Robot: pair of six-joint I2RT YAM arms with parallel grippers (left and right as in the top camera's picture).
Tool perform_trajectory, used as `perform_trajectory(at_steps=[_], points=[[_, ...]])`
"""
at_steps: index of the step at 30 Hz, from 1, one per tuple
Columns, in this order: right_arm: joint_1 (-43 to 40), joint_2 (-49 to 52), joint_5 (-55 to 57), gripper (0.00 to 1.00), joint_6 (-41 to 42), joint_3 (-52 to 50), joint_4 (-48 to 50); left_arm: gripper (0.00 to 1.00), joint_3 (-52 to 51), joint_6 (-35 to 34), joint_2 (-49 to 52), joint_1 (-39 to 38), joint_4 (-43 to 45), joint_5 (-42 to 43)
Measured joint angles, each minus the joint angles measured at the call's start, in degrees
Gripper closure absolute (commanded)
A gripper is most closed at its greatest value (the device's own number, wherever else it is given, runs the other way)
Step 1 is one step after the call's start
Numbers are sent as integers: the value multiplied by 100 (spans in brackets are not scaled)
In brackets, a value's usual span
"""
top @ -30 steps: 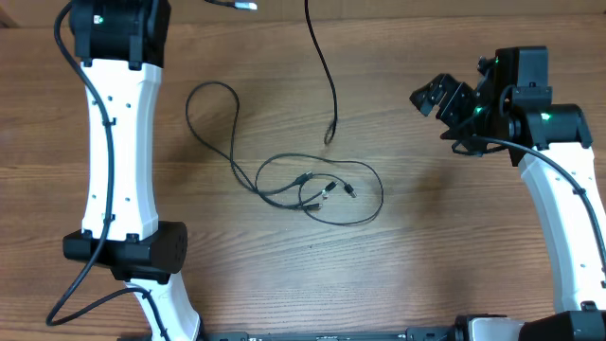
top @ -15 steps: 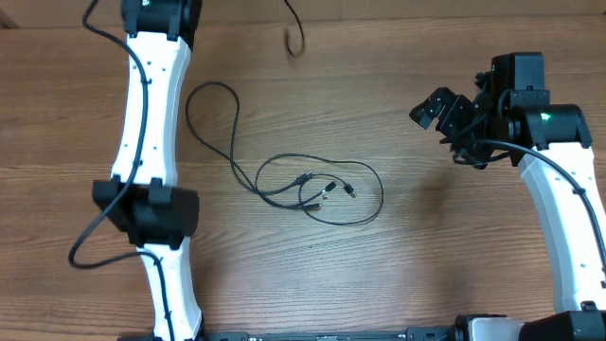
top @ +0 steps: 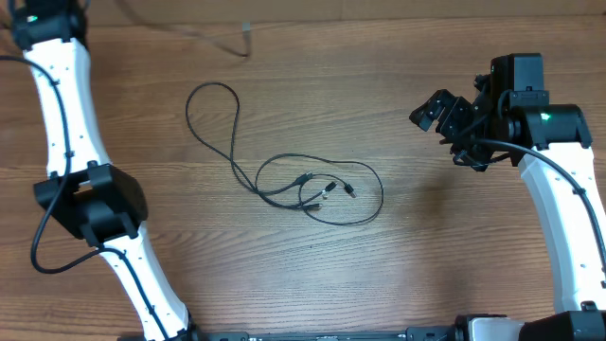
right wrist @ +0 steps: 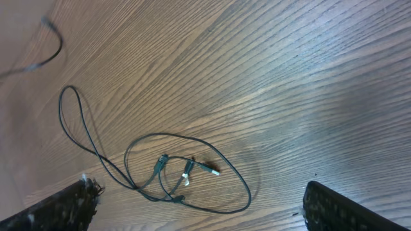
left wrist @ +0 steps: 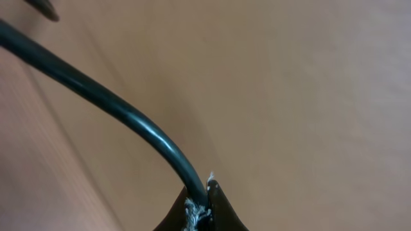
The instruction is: Untangle cables
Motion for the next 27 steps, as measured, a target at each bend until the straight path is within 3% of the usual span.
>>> perform_trajectory(at_steps=[7,10,12,14,16,18,20,27], points=[[22,0,4,0,-2,0,-55,96,0,855,461,317,90,337],[87,0,4,0,0,0,-116,88,-11,962,741,369,291,610],[155,0,2,0,0,0,-140,82,-33,1032,931,400,343,752],[227,0,4,0,-2,0,-127,69,-37,1165,1014,431,317,839],[275,0,2,0,-2,0,-48,39,-44,1307,1025,433,232,894],[330,0,2,0,0,0,-2,42,-44,1394,1025,457,90,925],[372,0,7,0,-4,0,-7,34,-44,1447,1027,468,-160,938],[413,0,116,0,0,0,-11,26,-44,1493,1027,492,-1119,1803]])
